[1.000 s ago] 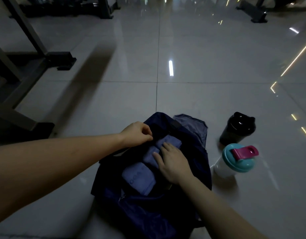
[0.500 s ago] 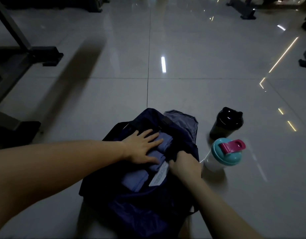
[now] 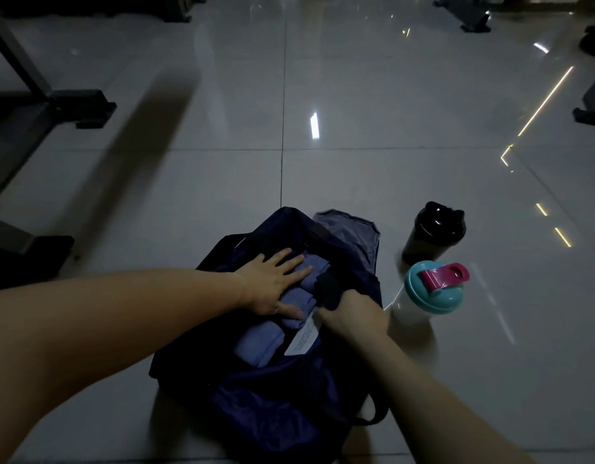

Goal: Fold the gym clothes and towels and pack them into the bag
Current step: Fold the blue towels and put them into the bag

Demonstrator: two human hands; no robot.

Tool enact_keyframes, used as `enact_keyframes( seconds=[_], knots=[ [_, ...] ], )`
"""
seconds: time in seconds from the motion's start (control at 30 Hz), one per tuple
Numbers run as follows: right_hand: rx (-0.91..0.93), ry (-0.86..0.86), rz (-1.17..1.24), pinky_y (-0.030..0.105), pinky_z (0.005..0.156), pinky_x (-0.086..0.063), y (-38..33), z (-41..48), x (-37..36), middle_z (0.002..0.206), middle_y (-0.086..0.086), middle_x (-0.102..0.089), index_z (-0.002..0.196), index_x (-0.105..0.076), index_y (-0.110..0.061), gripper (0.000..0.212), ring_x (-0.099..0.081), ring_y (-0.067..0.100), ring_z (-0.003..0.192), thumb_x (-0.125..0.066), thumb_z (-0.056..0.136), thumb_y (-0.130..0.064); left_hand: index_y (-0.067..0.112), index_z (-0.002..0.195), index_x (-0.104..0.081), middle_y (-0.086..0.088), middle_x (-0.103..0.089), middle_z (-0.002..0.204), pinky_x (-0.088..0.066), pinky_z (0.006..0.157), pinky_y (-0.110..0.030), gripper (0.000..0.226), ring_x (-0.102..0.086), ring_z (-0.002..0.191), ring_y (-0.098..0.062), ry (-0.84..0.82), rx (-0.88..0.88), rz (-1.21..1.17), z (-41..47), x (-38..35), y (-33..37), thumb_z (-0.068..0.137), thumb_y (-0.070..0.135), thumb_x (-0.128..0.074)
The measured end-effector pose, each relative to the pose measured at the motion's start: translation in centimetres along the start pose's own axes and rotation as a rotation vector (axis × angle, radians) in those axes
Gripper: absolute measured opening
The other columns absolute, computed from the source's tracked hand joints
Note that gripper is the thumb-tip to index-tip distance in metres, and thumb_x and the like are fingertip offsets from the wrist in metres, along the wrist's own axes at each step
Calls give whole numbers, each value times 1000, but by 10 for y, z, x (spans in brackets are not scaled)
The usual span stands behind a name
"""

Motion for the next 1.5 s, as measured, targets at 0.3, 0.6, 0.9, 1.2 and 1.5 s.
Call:
enact_keyframes(
  seconds=[0.3,0.6,0.9,1.2,1.5],
  knots=[
    [-138,-135,525,40,75,-58,21,5,20,93,13,-68,94,-63,-6,22,-68,29,85,-74,79,-17,31,159,16,0,18,168,-16,118,-56,104,19,154,-26,2,-3,-3,0,-4,-1,83,90,-22],
    [-262,-117,571,26,47,-48,62,-23,34,83,9,-68,101,-62,-5,31,-64,20,63,-74,78,-22,27,161,10,-1,12,169,-18,117,-54,98,13,155,-28,56,-18,74,-12,5,9,88,86,-18],
    [-99,89,73,37,76,-51,19,-29,23,89,3,-61,93,-52,-15,41,-62,27,88,-55,91,-56,20,162,3,-4,7,170,-16,115,-58,91,2,156,-28,156,-90,197,-32,-23,8,94,79,-14],
    [-156,-234,815,51,87,-60,47,-27,25,95,16,-76,102,-67,-3,17,-75,31,86,-72,87,-7,31,158,18,9,22,166,-2,122,-58,94,24,152,-15,-55,-68,-72,-19,-20,4,87,87,-7],
    [-97,-126,692,49,87,-59,63,-28,14,101,11,-73,107,-63,-10,32,-72,27,90,-77,82,-24,33,161,5,8,10,169,-6,122,-60,99,8,156,-23,-201,16,-20,-35,26,20,85,89,-23]
  ],
)
Point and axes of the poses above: each hand's wrist, its own z-axis towards the middle knuckle, its own x-axis out of the back of the hand, y = z × x, the point moved 1 cm from there along z, towards the middle knuckle
